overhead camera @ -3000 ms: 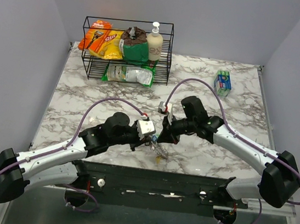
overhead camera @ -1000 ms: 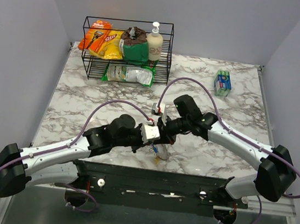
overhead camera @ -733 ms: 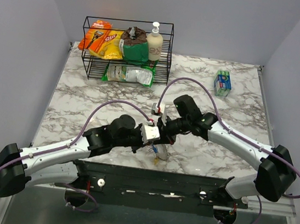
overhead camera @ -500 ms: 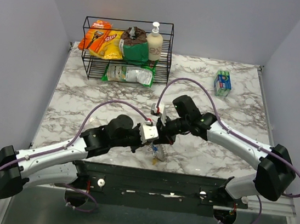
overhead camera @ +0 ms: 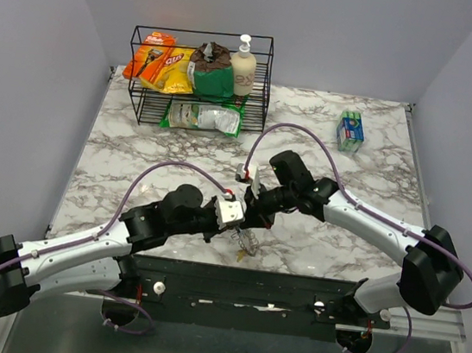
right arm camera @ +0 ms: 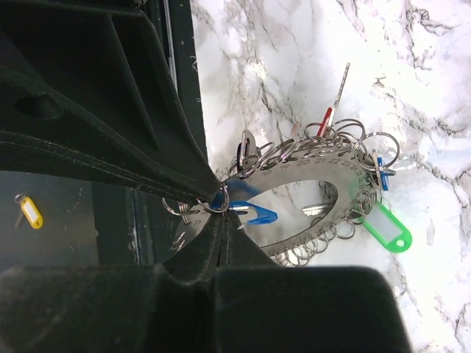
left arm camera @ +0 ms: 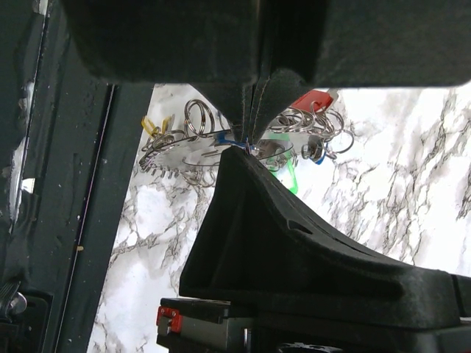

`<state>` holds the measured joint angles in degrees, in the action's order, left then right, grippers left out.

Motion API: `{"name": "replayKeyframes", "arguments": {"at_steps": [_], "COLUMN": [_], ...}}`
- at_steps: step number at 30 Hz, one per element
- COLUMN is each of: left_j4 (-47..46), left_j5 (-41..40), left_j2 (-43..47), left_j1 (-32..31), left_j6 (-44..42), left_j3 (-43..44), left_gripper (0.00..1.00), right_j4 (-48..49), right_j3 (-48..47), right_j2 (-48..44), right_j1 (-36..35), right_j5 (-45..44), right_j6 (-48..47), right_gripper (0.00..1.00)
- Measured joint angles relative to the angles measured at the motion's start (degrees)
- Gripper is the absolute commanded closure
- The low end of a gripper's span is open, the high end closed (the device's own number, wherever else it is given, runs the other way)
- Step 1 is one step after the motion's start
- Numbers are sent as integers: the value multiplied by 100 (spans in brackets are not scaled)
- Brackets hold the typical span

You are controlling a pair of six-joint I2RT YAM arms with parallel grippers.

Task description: Put the keys on the keyring

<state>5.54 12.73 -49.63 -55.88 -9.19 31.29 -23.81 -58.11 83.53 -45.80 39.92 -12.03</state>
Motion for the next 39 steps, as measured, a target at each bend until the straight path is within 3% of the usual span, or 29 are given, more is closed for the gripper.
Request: {"name": "replayKeyframes", "arguments": {"at_steps": [6, 13, 17, 27, 30, 31, 39], "left_j4": [-328, -686, -800, -1303, -1543, -1635, -1851], "left_j5": [-2, -2, -2, 304, 518, 605, 1088], "left_j2": [92, 299, 413, 1102, 1340, 1405, 1462], "left_j1": [-2, -42, -50, -50, -50, -50, -50], "left_j6": [109, 249, 284, 339, 378, 404, 562], "left_j3": [-188, -358, -455, -730, -741, -741, -739], "left_gripper": [100, 100, 100, 100, 100, 100, 100], "right_j4": [22, 177, 389, 1091, 1187, 1241, 1508], "right_j3": [59, 273, 538, 916, 925, 925, 918], "right_j2": [-74, -555, -1235, -2463, -2677, -2743, -2804], "right_j1": [0, 11, 11, 15, 15, 15, 15], "right_j5": [-15, -214, -313, -76, 195, 295, 951], "right_j6": [31, 83, 120, 157, 155, 160, 289], "right_gripper": [75, 37, 27, 26, 35, 52, 53]}}
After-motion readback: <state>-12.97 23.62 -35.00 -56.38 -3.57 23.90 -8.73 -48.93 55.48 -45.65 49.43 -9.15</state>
